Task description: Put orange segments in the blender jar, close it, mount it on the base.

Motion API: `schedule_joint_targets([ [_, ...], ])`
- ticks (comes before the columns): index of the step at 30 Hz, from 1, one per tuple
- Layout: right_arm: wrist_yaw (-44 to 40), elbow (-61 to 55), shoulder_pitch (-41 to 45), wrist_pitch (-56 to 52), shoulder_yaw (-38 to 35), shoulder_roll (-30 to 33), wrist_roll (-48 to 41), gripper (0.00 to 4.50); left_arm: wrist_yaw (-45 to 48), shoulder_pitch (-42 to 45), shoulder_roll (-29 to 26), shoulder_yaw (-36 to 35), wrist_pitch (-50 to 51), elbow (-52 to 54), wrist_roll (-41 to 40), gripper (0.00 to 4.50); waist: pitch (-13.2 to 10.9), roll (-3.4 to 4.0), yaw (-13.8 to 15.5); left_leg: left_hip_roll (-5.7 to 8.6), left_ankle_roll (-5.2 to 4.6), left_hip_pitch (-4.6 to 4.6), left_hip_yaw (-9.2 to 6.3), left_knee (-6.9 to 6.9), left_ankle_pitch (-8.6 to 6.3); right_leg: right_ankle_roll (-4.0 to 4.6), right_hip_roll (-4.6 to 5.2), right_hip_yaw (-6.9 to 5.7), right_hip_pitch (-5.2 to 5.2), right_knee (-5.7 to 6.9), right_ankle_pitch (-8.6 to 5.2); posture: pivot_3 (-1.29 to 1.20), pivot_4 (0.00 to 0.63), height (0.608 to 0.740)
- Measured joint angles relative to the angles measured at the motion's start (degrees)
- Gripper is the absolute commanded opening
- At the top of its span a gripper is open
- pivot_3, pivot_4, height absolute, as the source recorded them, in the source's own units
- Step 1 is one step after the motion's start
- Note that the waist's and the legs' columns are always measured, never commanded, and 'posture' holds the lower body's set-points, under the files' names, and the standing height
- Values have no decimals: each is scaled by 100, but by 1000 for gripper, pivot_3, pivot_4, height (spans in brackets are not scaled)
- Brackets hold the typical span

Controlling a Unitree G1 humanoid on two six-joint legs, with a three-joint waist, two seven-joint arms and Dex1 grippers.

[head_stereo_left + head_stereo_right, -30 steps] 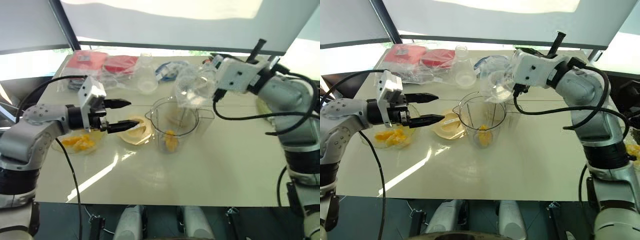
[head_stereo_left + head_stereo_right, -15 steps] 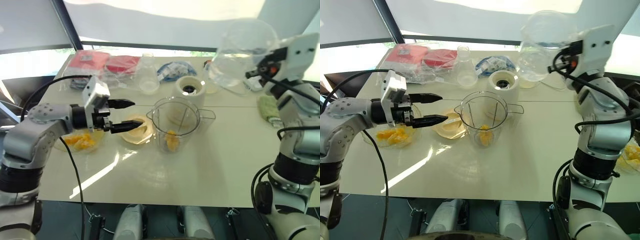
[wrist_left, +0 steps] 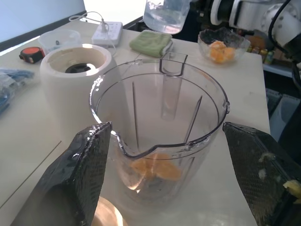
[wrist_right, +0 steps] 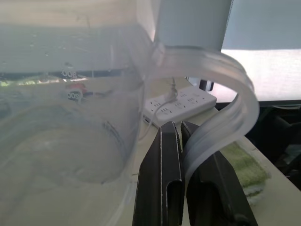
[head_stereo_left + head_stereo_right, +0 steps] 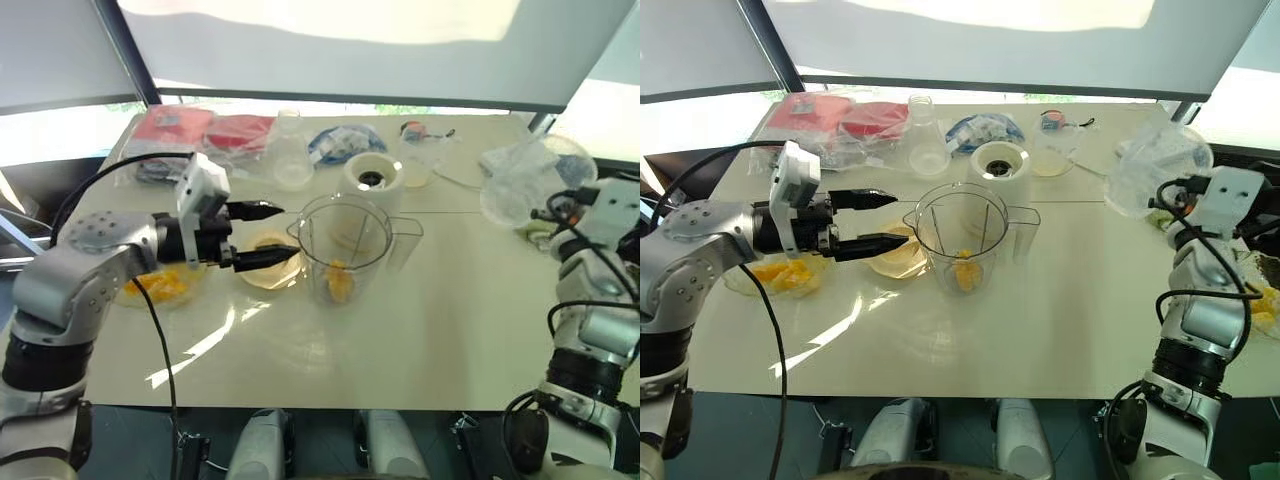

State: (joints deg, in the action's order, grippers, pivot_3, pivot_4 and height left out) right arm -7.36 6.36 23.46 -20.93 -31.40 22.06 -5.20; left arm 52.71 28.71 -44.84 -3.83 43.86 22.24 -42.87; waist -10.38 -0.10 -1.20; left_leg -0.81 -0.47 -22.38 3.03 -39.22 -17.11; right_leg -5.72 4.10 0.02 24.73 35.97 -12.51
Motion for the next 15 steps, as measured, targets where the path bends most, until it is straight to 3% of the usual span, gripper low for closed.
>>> schedule_joint_targets([
  [5,432,1220,-32,693,194,-38,127,21,-175,-111,25,0,110,161,-92,3942,-1,2,0,0,3,0,0,0,2,-1,0,6,1,1,0,0,150,740],
  [15,890,2214,31,1515,371,-103,-11,21,-478,-126,97,1,293,300,-231,3942,-1,2,-1,0,5,0,-1,0,3,-1,0,6,0,1,1,0,150,740],
])
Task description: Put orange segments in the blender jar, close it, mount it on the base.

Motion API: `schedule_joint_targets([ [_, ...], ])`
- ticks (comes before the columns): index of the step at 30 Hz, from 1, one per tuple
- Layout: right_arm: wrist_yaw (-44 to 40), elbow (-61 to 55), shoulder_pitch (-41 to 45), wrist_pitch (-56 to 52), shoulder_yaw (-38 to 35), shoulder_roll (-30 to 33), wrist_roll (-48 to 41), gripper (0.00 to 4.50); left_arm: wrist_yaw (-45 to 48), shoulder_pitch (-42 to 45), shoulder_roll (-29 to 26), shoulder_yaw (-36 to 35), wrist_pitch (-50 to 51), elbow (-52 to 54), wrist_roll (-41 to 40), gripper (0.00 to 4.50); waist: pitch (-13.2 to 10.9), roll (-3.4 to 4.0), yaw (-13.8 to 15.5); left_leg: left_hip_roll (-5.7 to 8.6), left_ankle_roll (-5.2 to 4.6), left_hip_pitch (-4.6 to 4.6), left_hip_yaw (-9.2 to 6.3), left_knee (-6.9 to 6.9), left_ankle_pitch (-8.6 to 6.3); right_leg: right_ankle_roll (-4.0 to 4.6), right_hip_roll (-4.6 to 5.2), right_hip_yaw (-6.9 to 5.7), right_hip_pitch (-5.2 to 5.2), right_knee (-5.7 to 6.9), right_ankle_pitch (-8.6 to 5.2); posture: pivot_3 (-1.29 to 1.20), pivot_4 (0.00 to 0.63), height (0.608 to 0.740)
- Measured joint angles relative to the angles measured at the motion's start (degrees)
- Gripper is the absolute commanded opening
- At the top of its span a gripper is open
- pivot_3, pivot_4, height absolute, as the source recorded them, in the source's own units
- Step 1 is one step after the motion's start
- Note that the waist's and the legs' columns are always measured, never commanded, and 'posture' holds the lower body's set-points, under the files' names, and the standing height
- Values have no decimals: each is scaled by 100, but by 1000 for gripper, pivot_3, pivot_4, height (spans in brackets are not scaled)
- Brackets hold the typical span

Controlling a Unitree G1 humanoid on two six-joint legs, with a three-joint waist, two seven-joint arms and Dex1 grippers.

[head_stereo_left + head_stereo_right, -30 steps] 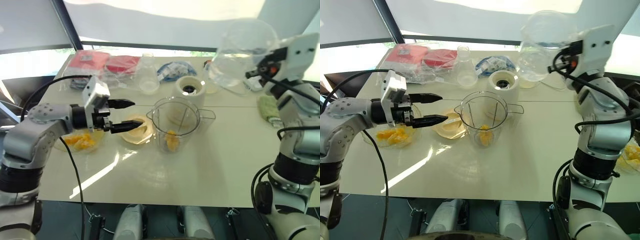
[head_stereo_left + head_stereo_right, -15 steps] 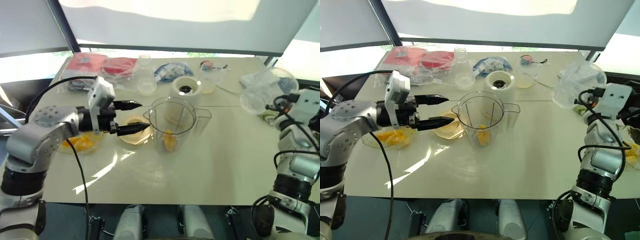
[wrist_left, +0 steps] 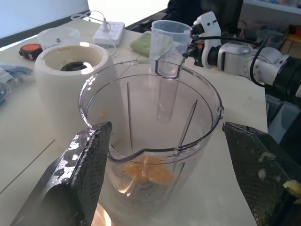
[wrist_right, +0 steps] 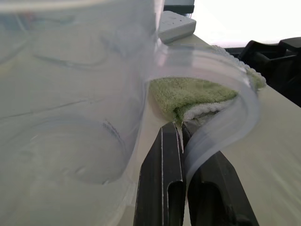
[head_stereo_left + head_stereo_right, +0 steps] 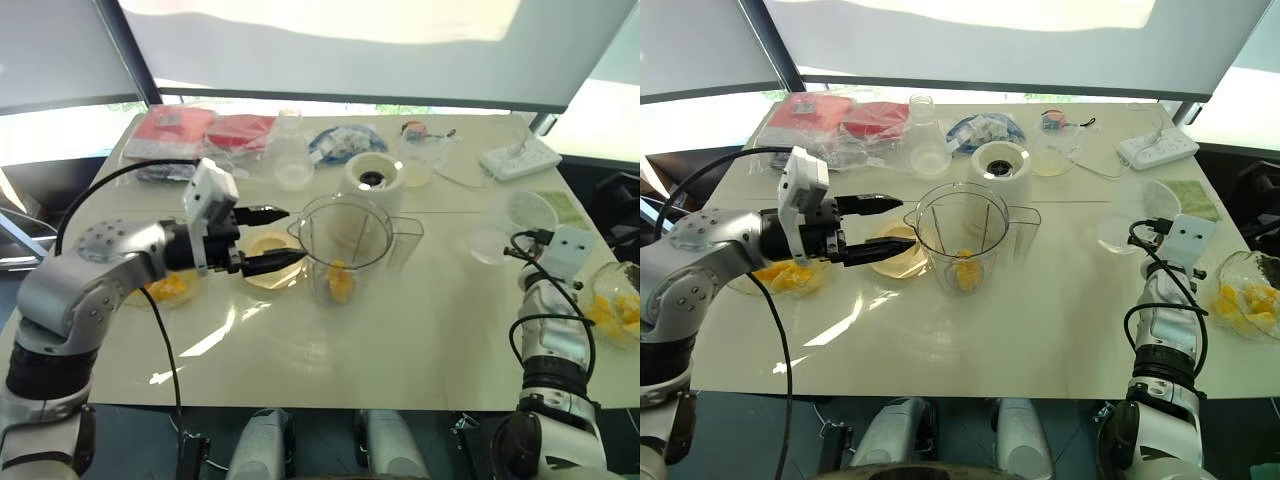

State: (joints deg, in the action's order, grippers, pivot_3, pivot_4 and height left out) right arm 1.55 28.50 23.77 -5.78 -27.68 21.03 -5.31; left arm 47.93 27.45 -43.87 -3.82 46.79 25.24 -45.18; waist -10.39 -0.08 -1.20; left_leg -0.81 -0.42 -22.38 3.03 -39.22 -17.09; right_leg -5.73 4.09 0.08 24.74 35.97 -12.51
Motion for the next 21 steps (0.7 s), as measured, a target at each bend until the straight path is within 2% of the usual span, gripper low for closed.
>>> schedule_joint_targets([
  [16,905,466,-163,539,347,-187,117,21,-84,70,36,19,27,18,-39,3942,0,0,2,0,1,-1,0,0,0,3,0,0,0,-2,-2,0,150,740],
  [19,1010,465,-184,539,384,-190,125,952,-85,69,48,20,26,18,-35,3942,0,0,5,0,1,-1,-1,0,1,16,0,0,-1,-3,-9,0,150,740],
  [21,1073,465,-236,538,390,-189,131,1811,-87,69,62,21,25,18,-33,3942,0,-1,3,0,1,0,-1,0,1,16,0,0,-2,-2,-9,0,150,740],
])
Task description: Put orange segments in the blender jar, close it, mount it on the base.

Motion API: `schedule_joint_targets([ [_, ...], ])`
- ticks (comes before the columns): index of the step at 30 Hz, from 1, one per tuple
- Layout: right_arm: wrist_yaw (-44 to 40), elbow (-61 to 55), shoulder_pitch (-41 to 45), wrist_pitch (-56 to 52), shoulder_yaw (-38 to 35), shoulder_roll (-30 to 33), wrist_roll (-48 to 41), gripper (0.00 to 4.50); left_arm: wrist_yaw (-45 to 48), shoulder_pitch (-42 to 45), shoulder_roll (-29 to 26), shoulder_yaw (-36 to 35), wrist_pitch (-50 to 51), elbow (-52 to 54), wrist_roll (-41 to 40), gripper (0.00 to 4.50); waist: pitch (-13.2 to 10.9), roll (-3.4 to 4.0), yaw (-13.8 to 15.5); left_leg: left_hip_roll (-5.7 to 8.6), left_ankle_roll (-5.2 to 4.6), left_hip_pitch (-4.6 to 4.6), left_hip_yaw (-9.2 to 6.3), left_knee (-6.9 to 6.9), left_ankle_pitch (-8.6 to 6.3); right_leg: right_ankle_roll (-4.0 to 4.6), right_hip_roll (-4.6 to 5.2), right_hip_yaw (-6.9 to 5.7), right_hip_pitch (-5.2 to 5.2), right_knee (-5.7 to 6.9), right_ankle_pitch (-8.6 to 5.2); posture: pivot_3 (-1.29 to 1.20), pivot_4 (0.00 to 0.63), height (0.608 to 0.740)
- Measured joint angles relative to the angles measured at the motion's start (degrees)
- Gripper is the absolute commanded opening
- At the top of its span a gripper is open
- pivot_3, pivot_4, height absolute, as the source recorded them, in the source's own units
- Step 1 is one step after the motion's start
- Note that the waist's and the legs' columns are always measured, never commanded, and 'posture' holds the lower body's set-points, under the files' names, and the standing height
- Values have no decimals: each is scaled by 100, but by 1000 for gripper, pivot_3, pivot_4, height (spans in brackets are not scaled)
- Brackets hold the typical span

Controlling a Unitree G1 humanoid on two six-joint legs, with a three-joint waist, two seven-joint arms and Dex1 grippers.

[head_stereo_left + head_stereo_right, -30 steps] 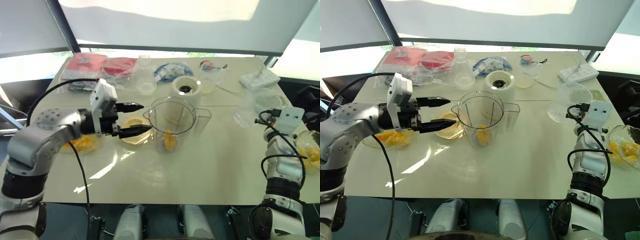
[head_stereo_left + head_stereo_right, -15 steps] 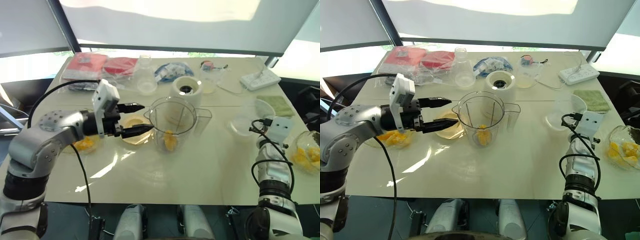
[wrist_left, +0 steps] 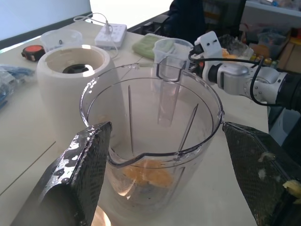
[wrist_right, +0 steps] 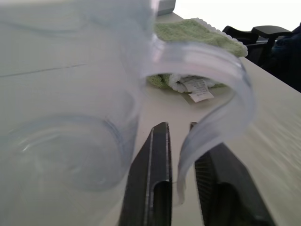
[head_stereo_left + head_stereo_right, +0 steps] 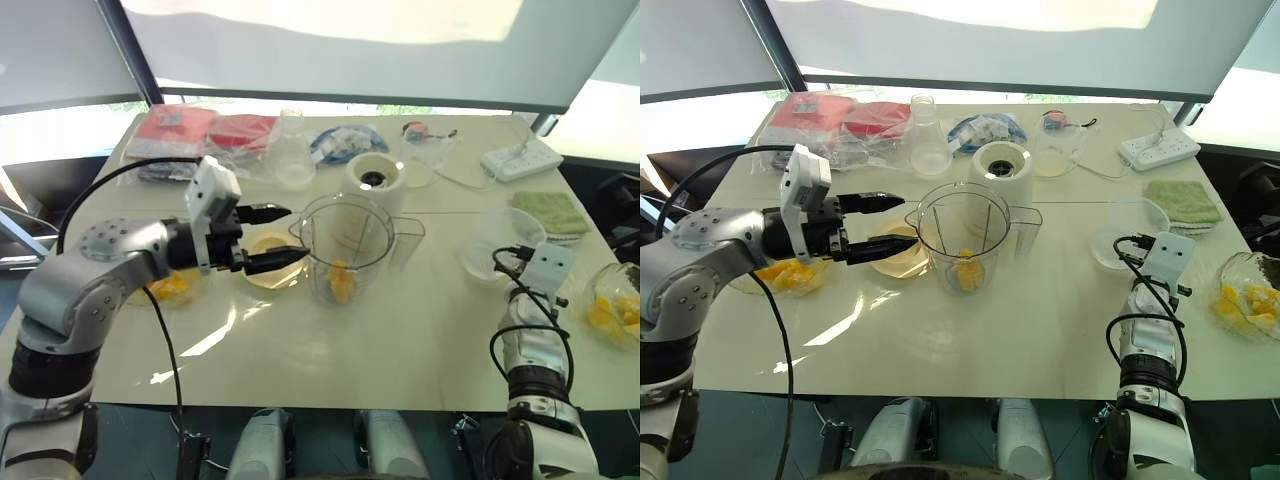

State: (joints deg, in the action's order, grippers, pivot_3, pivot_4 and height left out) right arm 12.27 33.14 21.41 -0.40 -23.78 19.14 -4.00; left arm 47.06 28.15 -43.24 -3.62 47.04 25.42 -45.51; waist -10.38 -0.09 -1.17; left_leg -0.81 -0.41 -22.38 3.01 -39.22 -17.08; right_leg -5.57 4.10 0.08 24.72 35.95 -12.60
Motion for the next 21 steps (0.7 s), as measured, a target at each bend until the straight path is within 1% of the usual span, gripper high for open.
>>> schedule_joint_targets([
  [2,68,-16,-28,0,1,5,6,2924,0,-3,7,2,-1,0,3,3942,1,-1,-7,0,0,1,0,0,0,0,0,0,0,0,0,0,150,740],
  [4,131,-38,-44,-2,14,6,39,3869,5,-3,29,10,-8,-1,7,3942,2,-3,-43,0,0,4,0,0,0,0,-1,2,-2,0,0,0,150,740],
  [5,181,-63,-57,-8,18,6,51,4478,5,-4,31,11,-10,-2,14,3942,3,-5,-74,-1,1,5,-2,0,0,1,-1,2,-4,0,0,0,150,740],
  [8,252,-231,-159,-72,73,0,68,4478,9,-2,54,23,-18,-2,53,3942,3,-5,-141,-2,1,10,-2,0,1,1,-3,2,-8,2,0,0,150,740],
  [10,288,-431,-301,-165,145,-42,99,4478,16,-4,66,37,-21,-6,77,3942,3,-5,-136,-3,1,10,-6,2,1,0,-6,2,-8,2,0,0,150,740],
  [16,304,-1348,-796,-470,333,-200,163,4478,43,-9,73,43,-37,-69,125,3942,3,-5,-129,-3,1,9,-6,2,1,0,-4,2,-8,1,0,0,150,740],
  [21,113,-2173,-1173,-591,535,-205,281,4478,128,-4,78,58,-134,-186,183,3942,3,-5,-137,-3,1,9,-5,2,1,1,-4,3,-7,1,-1,0,150,740],
])
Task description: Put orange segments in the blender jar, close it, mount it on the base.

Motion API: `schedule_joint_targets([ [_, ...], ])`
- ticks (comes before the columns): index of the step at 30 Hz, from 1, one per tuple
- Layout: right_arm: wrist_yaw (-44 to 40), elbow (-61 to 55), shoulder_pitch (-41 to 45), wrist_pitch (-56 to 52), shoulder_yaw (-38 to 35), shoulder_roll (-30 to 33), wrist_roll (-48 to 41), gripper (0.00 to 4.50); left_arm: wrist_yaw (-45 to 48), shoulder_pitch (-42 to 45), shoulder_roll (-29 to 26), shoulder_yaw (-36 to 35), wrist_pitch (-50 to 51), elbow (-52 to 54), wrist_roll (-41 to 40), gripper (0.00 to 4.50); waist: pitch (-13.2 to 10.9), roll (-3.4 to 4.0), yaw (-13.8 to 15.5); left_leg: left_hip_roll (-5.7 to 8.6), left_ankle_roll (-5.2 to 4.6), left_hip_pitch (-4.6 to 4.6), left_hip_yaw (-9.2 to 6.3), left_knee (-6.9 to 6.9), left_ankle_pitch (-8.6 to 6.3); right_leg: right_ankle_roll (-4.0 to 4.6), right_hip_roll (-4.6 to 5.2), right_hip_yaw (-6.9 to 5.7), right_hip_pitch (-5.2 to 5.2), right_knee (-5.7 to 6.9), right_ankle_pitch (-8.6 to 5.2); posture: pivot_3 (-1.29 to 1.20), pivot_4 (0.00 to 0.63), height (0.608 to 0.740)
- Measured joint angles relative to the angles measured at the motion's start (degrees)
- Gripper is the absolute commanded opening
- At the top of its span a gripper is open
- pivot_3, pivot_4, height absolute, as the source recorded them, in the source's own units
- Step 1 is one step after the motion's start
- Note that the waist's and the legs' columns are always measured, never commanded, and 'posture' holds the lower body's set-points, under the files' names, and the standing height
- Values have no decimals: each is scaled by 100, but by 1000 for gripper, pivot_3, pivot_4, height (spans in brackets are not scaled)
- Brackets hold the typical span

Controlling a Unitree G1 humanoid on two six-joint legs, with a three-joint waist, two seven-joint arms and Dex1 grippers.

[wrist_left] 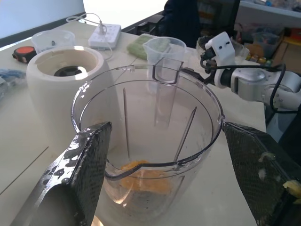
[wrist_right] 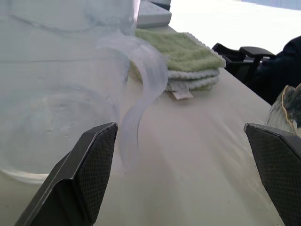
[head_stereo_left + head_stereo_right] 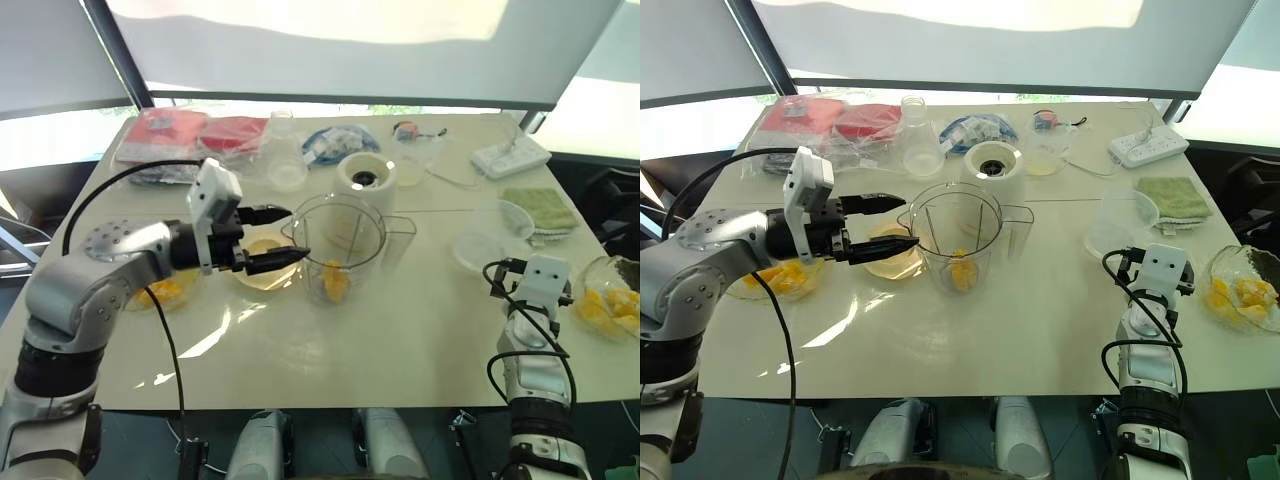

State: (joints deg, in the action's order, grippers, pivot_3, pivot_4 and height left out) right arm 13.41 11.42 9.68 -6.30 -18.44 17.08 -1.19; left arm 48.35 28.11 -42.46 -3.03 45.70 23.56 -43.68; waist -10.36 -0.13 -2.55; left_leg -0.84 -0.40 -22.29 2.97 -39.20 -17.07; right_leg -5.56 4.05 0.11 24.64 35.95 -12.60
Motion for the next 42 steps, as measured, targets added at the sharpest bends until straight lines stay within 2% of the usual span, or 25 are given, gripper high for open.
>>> schedule_joint_targets([
  [16,-524,-2380,-1086,-1183,-27,-40,-137,4478,482,45,-82,154,-545,-699,641,3942,0,0,29,-1,0,-3,-2,1,0,3,0,-2,2,-3,-2,0,150,740],
  [21,-830,-3560,-1550,-1699,-56,-25,-243,4478,842,190,-453,195,-1029,-1370,1133,3942,0,0,29,-3,0,-3,-1,2,0,4,0,-3,4,-4,-3,0,150,740],
  [25,-1221,-4958,-2305,-2390,-199,-28,-648,4478,1415,556,-993,648,-2084,-2550,2176,3942,0,0,78,-4,0,-4,-3,10,-1,15,-3,-10,8,-5,-11,0,150,740],
  [27,-1428,-5500,-2607,-2651,-340,-19,-897,4478,1709,811,-979,850,-2512,-3108,2505,3942,0,-1,150,-5,0,-7,1,9,-1,17,-2,-11,9,-9,-11,0,150,740],
  [30,-2362,-6510,-3545,-2978,-839,331,-1961,4478,2104,1663,-350,1426,-3296,-4419,3116,3942,2,0,346,2,0,-14,0,1,-1,16,1,-20,-9,-38,-12,0,150,740],
  [34,-3326,-6954,-4632,-3051,-1982,1112,-3634,4478,2303,2643,411,1809,-4024,-6481,3757,3942,11,-60,324,0,-7,-26,-6,-3,-4,17,-16,-7,-31,-87,-9,0,150,740],
  [38,-3516,-6959,-5395,-3013,-2750,1670,-5093,4478,2429,3348,873,2039,-4620,-7908,4312,3942,2,-108,279,-5,-37,-28,-11,1,-23,15,-18,0,-22,-89,-9,0,150,740],
  [42,-3313,-6971,-5611,-2818,-2914,2111,-6005,4478,2522,3760,1128,2264,-5031,-8696,4825,3942,1,-123,295,-11,-40,-31,-17,5,-25,16,-25,-1,-17,-89,-9,0,150,740],
])
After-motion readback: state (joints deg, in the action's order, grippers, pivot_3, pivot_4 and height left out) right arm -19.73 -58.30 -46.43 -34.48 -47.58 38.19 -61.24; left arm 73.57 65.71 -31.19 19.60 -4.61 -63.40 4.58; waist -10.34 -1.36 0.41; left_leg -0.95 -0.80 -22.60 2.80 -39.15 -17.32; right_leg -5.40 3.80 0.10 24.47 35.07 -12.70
